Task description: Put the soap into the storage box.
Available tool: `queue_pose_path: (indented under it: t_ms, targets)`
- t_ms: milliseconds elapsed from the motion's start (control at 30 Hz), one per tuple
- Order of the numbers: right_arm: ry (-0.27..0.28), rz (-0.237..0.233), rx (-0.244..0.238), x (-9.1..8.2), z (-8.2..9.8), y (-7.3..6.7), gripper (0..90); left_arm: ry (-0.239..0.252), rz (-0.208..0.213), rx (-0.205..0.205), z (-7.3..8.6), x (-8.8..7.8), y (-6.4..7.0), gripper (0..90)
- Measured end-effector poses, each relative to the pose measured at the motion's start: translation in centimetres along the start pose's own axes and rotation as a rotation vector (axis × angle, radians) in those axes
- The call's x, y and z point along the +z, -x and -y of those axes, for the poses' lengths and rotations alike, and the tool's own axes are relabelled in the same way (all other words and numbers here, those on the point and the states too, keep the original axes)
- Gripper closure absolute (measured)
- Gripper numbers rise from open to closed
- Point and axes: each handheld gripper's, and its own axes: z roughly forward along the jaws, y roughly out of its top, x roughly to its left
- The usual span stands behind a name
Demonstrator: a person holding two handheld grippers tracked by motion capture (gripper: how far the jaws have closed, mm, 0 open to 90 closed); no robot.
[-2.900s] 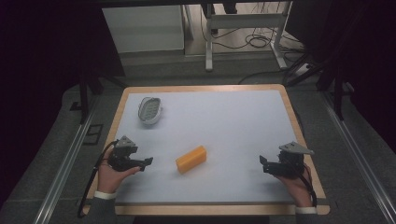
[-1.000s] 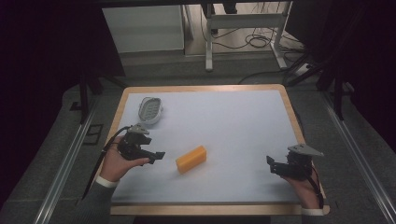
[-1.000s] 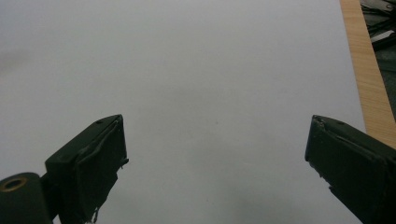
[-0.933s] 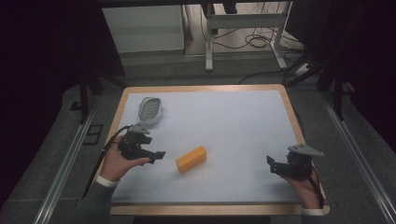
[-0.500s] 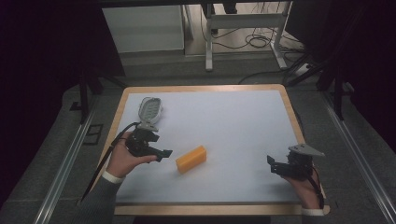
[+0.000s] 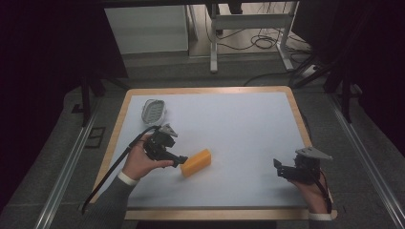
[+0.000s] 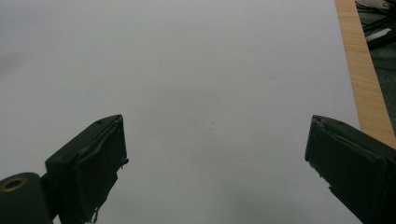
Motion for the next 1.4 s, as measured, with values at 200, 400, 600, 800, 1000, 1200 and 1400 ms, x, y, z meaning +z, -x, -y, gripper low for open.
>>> queue_pose_path:
  t_ms: [200,400,600,800,1000,1200,1400]
  targets:
    - [-0.001,-0.002,0.001,0.0,0.0,0.1,5.4,-0.026,0.005,0.008,-0.7,1.3,0.7,24.4]
    - [-0.007,-0.001,0.005,0.1,0.1,0.1,5.4,-0.055,0.011,0.022,-1.4,2.5,1.4,27.2]
    - [-0.008,-0.003,0.007,0.1,0.1,0.1,5.4,-0.094,0.033,0.016,-1.7,4.2,1.6,29.4]
    - [-0.010,0.000,0.008,0.2,0.2,0.1,5.4,-0.119,0.046,0.011,-1.8,5.5,1.7,32.6]
    - [-0.011,0.002,0.007,0.3,0.2,0.2,5.4,-0.139,0.047,0.001,-1.7,6.9,1.7,38.5]
    - [-0.017,0.003,0.008,0.4,0.3,0.2,5.4,-0.163,0.058,0.003,-1.6,7.8,1.9,53.2]
    - [-0.018,0.007,0.008,0.3,0.3,0.2,5.4,-0.157,0.031,0.013,-1.5,7.7,2.1,60.0]
